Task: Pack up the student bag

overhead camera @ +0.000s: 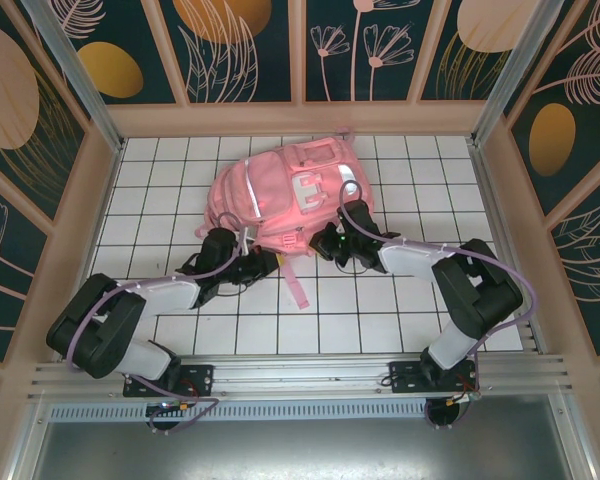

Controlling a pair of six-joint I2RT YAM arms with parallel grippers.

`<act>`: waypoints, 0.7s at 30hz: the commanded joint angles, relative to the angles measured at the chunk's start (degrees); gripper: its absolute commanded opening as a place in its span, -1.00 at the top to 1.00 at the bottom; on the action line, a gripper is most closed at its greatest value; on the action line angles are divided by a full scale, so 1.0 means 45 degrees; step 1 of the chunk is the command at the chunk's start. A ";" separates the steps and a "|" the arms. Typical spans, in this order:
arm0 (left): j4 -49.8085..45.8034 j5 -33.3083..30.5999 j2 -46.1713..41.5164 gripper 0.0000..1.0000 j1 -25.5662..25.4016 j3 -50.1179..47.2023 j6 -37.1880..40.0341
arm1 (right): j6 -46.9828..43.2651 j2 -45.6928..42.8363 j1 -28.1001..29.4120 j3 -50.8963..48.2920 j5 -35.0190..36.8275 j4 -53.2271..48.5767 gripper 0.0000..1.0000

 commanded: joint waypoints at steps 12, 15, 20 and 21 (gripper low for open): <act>-0.5892 -0.2175 -0.0812 1.00 0.0207 0.2180 0.4141 | -0.3201 0.0392 -0.0339 0.1497 0.0779 -0.3523 1.00; -0.6025 -0.2025 -0.0894 1.00 0.0206 0.2015 0.4148 | -0.3167 0.0300 -0.0650 0.1396 0.0740 -0.3696 1.00; -0.6183 -0.2198 -0.1480 1.00 0.0206 0.1595 0.3934 | -0.2964 0.0147 -0.1252 0.1278 0.0491 -0.3706 1.00; -0.6301 -0.2328 -0.1623 1.00 0.0218 0.1539 0.3899 | -0.2925 0.0162 -0.1331 0.1320 0.0467 -0.3773 1.00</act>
